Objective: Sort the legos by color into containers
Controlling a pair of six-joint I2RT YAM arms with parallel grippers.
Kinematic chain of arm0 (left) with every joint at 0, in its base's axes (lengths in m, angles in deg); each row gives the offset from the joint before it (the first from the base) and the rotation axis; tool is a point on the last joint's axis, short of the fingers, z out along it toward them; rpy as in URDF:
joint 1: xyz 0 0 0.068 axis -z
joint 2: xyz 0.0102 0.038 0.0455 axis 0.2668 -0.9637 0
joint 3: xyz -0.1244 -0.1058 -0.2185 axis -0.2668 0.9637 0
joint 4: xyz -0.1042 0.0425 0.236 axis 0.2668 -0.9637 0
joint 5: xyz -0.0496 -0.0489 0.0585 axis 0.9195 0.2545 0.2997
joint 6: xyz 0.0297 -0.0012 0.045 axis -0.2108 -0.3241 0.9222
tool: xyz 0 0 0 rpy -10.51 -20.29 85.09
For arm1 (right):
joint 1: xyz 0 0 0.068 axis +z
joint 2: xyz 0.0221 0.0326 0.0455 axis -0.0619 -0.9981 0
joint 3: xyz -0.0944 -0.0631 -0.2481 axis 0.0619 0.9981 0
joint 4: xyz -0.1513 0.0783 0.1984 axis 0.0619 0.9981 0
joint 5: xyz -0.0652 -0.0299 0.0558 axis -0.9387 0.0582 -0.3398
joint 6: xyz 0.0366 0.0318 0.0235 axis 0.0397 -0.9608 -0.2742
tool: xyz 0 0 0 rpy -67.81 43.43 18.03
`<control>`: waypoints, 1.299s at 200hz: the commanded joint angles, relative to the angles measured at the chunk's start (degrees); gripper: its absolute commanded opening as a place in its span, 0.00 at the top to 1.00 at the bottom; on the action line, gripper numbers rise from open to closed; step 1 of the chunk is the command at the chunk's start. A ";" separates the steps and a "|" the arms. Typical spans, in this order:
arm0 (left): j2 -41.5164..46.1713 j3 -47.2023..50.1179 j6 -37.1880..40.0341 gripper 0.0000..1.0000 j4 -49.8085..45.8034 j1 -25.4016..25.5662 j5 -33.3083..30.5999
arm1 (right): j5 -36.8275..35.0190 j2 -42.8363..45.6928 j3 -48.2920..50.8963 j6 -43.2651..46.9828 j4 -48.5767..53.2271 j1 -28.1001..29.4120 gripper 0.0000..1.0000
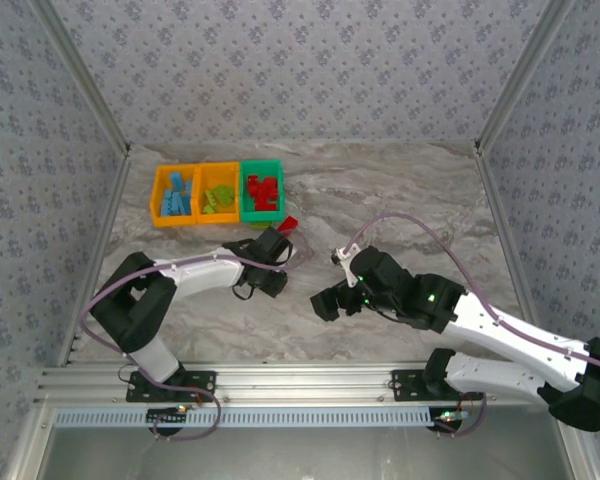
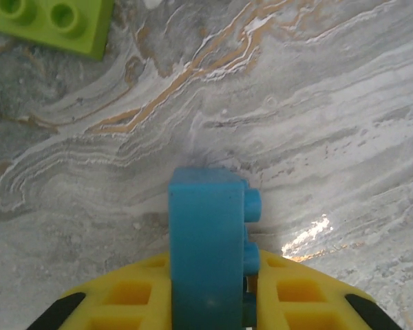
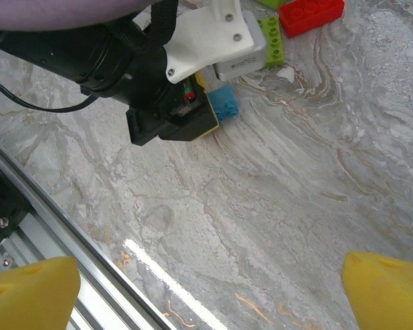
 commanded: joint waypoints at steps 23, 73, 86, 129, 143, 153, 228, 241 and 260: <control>5.30 0.84 -3.04 0.81 2.96 -0.78 0.87 | 0.64 -0.35 -0.67 -1.13 -3.48 0.45 0.00; 18.82 1.82 -10.75 0.80 7.37 -14.98 -4.61 | -2.59 -0.43 -0.80 -1.71 -4.18 0.19 0.00; 19.47 1.05 -12.21 0.80 9.29 -20.56 -4.78 | -3.52 -0.44 -0.74 -2.07 -4.15 -0.07 0.00; 7.77 -10.52 -9.84 0.80 8.80 -35.58 -10.44 | -3.53 -0.22 -0.73 -2.86 -3.48 -1.04 0.00; 2.29 -16.69 -7.73 0.79 6.81 -37.71 -11.75 | -3.23 0.08 -0.63 -2.95 -3.00 -1.15 0.00; -0.66 -20.60 -7.31 0.79 5.39 -38.93 -12.90 | -3.20 0.39 -0.41 -3.10 -2.50 -1.22 0.00; -13.55 -38.35 -4.69 0.56 -3.76 -44.57 -6.34 | -4.22 4.96 2.16 -5.33 -0.80 -1.66 0.00; -10.59 -35.60 -6.45 0.56 -1.80 -44.57 -4.66 | -4.47 4.82 2.24 -5.33 -1.29 -2.09 0.00; -3.73 -30.36 -10.83 0.56 1.08 -44.13 -0.57 | -4.59 3.63 2.29 -5.45 -2.88 -3.08 0.00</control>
